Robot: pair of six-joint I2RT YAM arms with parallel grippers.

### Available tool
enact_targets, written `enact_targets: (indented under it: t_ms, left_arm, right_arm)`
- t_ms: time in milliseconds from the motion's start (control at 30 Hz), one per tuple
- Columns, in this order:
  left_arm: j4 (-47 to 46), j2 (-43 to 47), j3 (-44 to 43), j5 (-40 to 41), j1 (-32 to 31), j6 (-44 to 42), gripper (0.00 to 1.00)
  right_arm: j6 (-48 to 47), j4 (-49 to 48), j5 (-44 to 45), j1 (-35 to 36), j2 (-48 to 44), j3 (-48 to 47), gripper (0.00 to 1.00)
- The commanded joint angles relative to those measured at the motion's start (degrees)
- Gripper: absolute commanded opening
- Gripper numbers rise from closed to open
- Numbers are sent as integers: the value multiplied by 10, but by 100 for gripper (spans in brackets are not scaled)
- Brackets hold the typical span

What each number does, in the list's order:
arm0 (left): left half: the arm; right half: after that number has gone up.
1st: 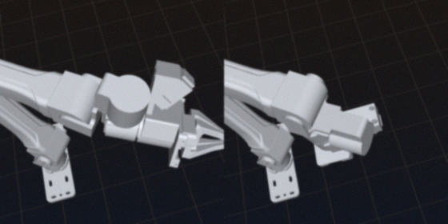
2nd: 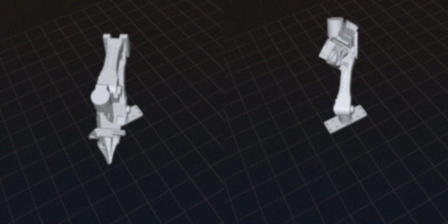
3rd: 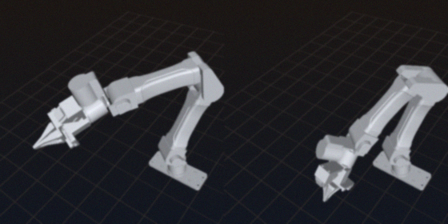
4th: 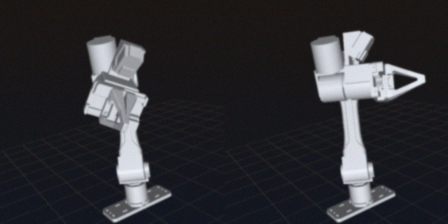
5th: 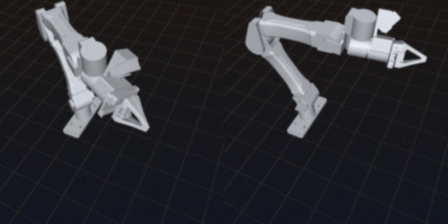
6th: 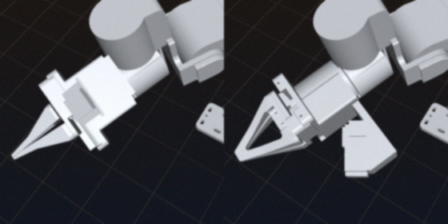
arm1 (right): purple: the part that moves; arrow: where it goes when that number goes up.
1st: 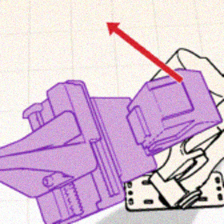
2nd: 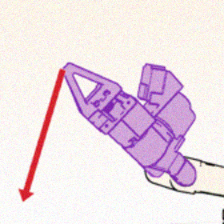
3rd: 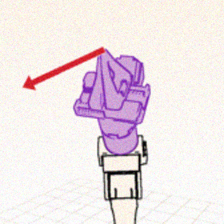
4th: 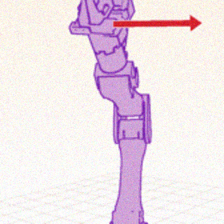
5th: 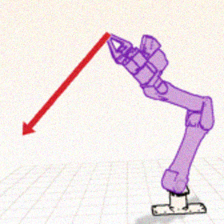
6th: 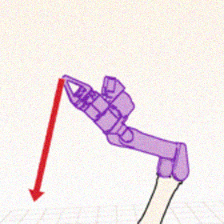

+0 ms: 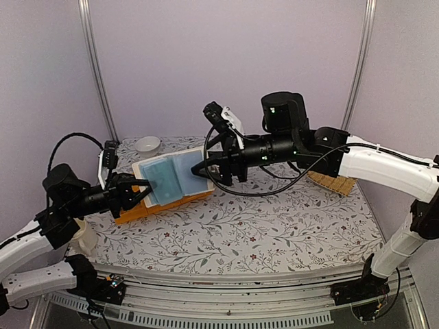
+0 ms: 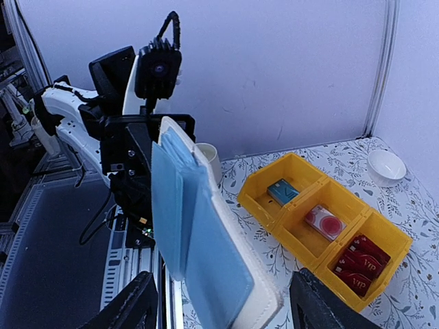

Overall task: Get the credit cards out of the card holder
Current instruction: Pass from the left arm to the right

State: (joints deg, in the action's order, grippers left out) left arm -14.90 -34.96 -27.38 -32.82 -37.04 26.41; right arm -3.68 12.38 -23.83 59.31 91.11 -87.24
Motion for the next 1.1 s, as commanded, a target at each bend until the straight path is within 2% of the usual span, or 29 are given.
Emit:
enact_targets:
  t_ms: [0,67,100,133,167,200,233,267,467,600,767,933,1067]
  left_arm:
    - [-52,-20,-20,-27,-10,12,0]
    - [-63,-32,-23,-31,-13,15,0]
    - [-68,-36,-24,-33,-13,16,0]
    - [-71,-41,-26,-36,-15,17,0]
    - [-72,-46,-28,-38,-16,17,0]
    - [-73,-48,-29,-40,-17,17,0]
    - [-74,-49,-29,-42,-17,17,0]
    - [-73,-49,-29,-42,-17,16,0]
    - [-84,-41,-21,-34,-18,16,0]
    - [-113,-42,-6,-31,-18,29,0]
    - [-164,-53,20,-27,-18,54,25]
    - [-208,-81,31,-27,-27,63,37]
    - [-213,-75,28,-31,-29,43,54]
  right_arm:
    - [-9,-38,-68,0,-21,38,66]
    - [-4,-51,-93,1,-10,38,64]
    - [-1,-57,-104,1,-6,36,60]
    - [1,-62,-115,0,-2,34,53]
    - [1,-66,-123,-1,1,32,43]
    - [0,-69,-132,0,3,29,27]
    - [-2,-71,-138,-1,2,27,5]
    - [-3,-76,-143,-1,1,28,3]
    - [3,-92,-162,-11,-14,45,2]
    - [32,-142,-194,-28,-31,73,1]
    - [83,-240,-274,-35,-55,105,1]
    - [118,-309,-348,-36,-65,118,1]
    - [120,-319,-385,-36,-70,122,2]
